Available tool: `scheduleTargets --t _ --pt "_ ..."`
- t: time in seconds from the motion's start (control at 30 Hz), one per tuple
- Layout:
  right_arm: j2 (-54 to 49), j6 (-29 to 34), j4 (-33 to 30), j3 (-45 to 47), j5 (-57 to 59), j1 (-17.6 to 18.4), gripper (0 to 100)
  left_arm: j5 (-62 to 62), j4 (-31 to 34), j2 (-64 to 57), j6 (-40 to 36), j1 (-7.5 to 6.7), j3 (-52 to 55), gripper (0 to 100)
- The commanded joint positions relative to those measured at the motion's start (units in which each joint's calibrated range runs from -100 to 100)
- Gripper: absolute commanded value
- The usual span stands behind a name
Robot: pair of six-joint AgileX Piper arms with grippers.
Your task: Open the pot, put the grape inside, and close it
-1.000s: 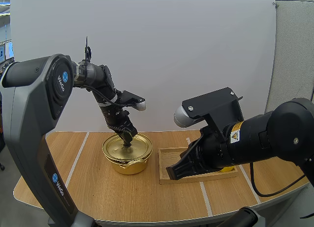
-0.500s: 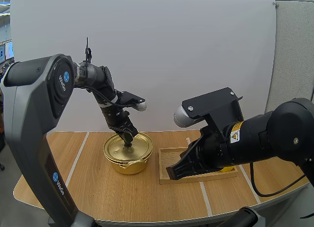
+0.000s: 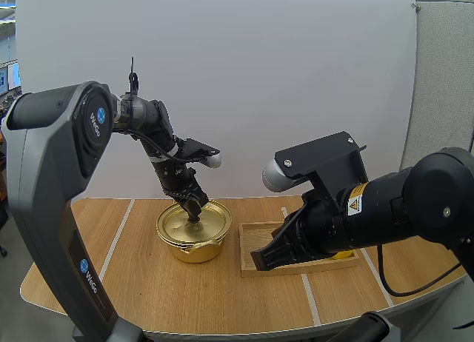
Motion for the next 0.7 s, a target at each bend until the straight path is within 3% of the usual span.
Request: scheduleTargets --t 0.0,0.4,0.67 --pt "-0.43 0.07 -0.23 0.2 -1.1 -0.19 0 1.92 -0.95 0.37 0.53 -0.12 0.11 100" --pt "-0.43 0.07 -0.12 0.2 -1.1 -0.19 0 5.36 -0.95 -0.72 -0.88 -0.12 -0.27 100" --pt "-0.43 0.07 -0.12 0.2 -1.1 -0.19 0 8.74 -0.95 -11.24 -1.96 -0.12 -4.44 100"
